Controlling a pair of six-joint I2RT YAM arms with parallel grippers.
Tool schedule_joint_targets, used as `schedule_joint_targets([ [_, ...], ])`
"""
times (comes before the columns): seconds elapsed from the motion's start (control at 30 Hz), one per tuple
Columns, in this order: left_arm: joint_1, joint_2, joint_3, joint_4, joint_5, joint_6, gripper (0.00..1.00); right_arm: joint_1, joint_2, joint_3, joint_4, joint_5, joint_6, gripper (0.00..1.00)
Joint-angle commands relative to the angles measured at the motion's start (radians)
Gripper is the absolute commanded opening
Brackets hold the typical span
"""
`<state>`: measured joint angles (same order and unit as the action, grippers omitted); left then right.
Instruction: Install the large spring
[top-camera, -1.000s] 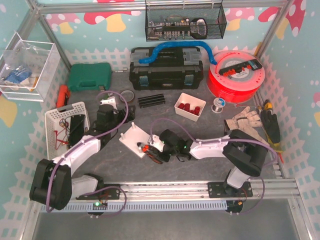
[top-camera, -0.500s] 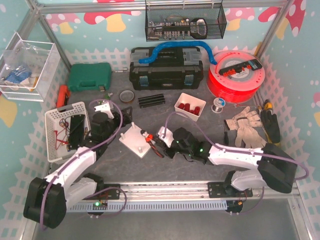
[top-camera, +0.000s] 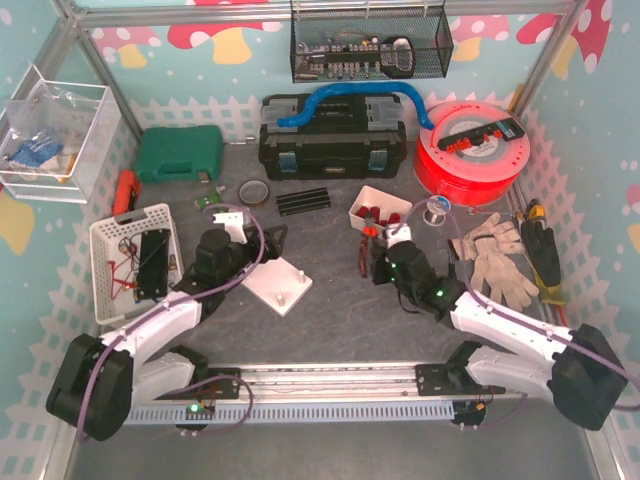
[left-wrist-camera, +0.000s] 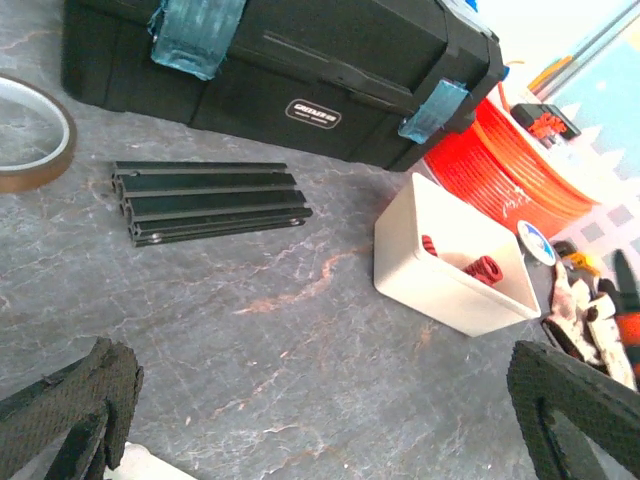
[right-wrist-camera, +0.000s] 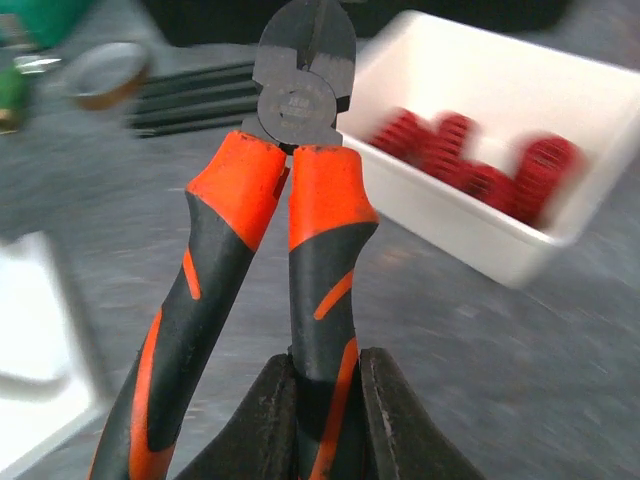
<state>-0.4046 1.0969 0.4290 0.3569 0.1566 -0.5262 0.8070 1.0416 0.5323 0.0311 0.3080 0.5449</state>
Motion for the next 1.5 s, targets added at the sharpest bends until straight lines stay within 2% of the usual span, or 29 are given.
schedule_joint_targets([
  [0.0, -0.008, -0.010, -0.023, 0.051, 0.011, 0.066, 0.99, -0.123, -0.054, -0.073, -0.097, 0.065, 0.239, 0.00],
  [0.27, -0.041, -0.076, -0.044, 0.053, -0.029, 0.093, 0.99, -0.316, -0.138, -0.141, -0.235, 0.169, 0.431, 0.00],
  [0.5, -0.052, -0.094, -0.038, 0.030, -0.059, 0.101, 0.99, -0.507, 0.061, -0.058, -0.380, 0.168, 0.573, 0.00],
  [0.67, -0.061, -0.102, -0.034, 0.016, -0.073, 0.112, 0.99, -0.574, 0.128, -0.061, -0.349, 0.184, 0.587, 0.00],
  [0.93, -0.071, -0.118, -0.032, 0.008, -0.092, 0.121, 0.99, -0.598, 0.160, -0.054, -0.322, 0.213, 0.586, 0.41],
  [1.07, -0.075, -0.119, -0.029, 0.005, -0.102, 0.129, 0.99, -0.598, 0.128, -0.038, -0.322, 0.212, 0.519, 0.53],
  [1.17, -0.080, -0.114, -0.028, 0.006, -0.105, 0.135, 0.99, -0.598, 0.073, -0.025, -0.271, 0.153, 0.374, 0.60],
  [1.33, -0.098, -0.098, -0.017, 0.008, -0.079, 0.158, 0.99, -0.596, -0.012, 0.023, -0.138, -0.110, 0.108, 0.63],
  [1.47, -0.138, -0.083, -0.003, 0.007, -0.085, 0.198, 0.99, -0.590, 0.027, 0.100, -0.067, -0.359, -0.058, 0.62],
])
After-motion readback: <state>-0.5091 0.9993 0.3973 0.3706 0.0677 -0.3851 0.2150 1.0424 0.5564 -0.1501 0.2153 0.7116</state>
